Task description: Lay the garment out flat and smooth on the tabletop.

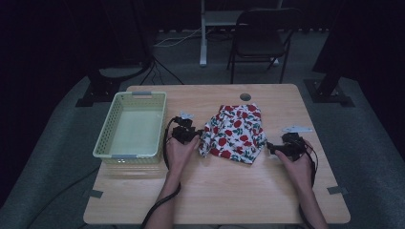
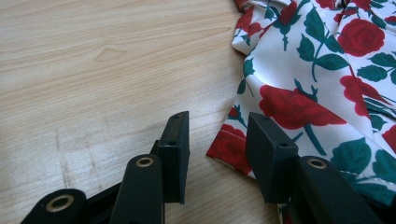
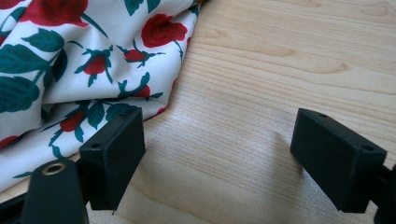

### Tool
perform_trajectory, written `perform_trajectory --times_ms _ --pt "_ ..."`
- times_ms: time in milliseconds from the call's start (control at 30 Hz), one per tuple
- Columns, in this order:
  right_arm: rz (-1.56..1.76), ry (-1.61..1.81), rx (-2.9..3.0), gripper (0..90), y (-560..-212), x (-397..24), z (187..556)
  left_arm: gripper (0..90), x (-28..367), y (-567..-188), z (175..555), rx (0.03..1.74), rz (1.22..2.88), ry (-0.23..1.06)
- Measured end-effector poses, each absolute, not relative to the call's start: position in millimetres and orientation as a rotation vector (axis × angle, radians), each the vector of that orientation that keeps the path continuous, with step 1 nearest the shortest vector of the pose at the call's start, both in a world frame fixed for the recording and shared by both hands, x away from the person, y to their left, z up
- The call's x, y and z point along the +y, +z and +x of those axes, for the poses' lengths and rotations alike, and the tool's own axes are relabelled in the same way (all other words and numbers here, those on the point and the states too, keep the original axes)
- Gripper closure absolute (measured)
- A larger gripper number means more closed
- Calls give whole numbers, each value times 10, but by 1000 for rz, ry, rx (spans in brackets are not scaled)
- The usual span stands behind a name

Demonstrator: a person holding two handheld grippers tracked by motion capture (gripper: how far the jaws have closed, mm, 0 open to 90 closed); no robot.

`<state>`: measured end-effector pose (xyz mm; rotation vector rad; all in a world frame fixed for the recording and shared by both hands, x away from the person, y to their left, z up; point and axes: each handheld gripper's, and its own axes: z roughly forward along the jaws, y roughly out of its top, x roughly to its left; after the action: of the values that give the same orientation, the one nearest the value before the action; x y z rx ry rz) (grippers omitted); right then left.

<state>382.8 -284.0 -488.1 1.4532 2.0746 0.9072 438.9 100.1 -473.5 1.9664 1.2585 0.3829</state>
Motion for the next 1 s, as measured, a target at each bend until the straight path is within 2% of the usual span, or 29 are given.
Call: perform_trajectory --times_ms 500,800,1000 --pt "1454 908 2075 174 -4881 -2839 3828 615 969 -4771 4421 1242 1984 372" --pt "1453 908 2075 174 -4881 -2838 3827 840 916 -4775 4409 1220 2000 329" --pt "1453 908 2076 174 -4881 -2838 3826 891 886 -4766 4384 1224 2007 344"
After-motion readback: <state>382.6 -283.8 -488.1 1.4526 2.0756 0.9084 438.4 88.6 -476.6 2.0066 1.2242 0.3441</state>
